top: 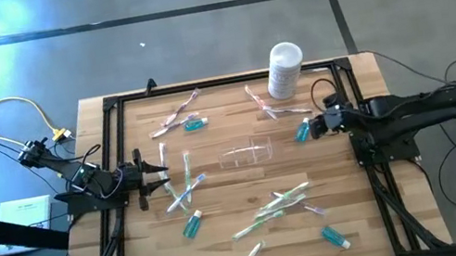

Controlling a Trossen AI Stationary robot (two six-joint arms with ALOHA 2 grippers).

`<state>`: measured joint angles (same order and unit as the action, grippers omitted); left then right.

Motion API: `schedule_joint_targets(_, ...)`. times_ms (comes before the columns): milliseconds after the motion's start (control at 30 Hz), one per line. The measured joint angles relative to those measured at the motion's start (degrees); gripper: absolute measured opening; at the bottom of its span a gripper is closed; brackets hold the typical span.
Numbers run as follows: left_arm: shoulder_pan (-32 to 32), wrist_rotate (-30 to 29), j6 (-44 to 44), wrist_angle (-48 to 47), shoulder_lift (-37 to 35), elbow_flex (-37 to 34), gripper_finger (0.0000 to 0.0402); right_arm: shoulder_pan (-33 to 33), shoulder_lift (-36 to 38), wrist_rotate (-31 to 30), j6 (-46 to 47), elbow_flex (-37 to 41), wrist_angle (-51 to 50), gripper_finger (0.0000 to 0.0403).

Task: Pick & Place toothbrushing station
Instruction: Put the blue mouthwash bottle into the transparent organizer

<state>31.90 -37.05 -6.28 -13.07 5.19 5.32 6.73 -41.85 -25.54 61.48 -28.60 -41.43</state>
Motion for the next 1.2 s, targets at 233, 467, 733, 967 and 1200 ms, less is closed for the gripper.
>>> schedule_joint_targets(233, 0.0, 0.0, 0.0, 0.0, 0.0, 0.0, 0.0155, 9.9, -8.4, 4.7, 3.6, 0.0, 0.0, 0.0198)
schedule_joint_targets(467, 0.0, 0.0, 0.0, 0.0, 0.0, 0.0, 0.0155, 14.0, -16.8, 7.4, 4.4, 0.0, 3.1, 0.0197)
schedule_joint_targets(733, 0.0, 0.0, -0.4, 0.0, 0.0, 0.0, 0.0155, 14.1, -22.1, 8.1, 4.7, 0.0, 9.3, 0.0197)
schedule_joint_targets(967, 0.0, 0.0, 0.0, -0.1, 0.0, 0.0, 0.0155, 14.1, -25.4, 7.9, 7.7, 0.0, 11.3, 0.0197)
schedule_joint_targets(1200, 0.0, 0.0, -0.1, -0.1, 0.0, 0.0, 0.0155, 14.1, -29.8, 7.1, 9.3, 0.0, 13.7, 0.0197)
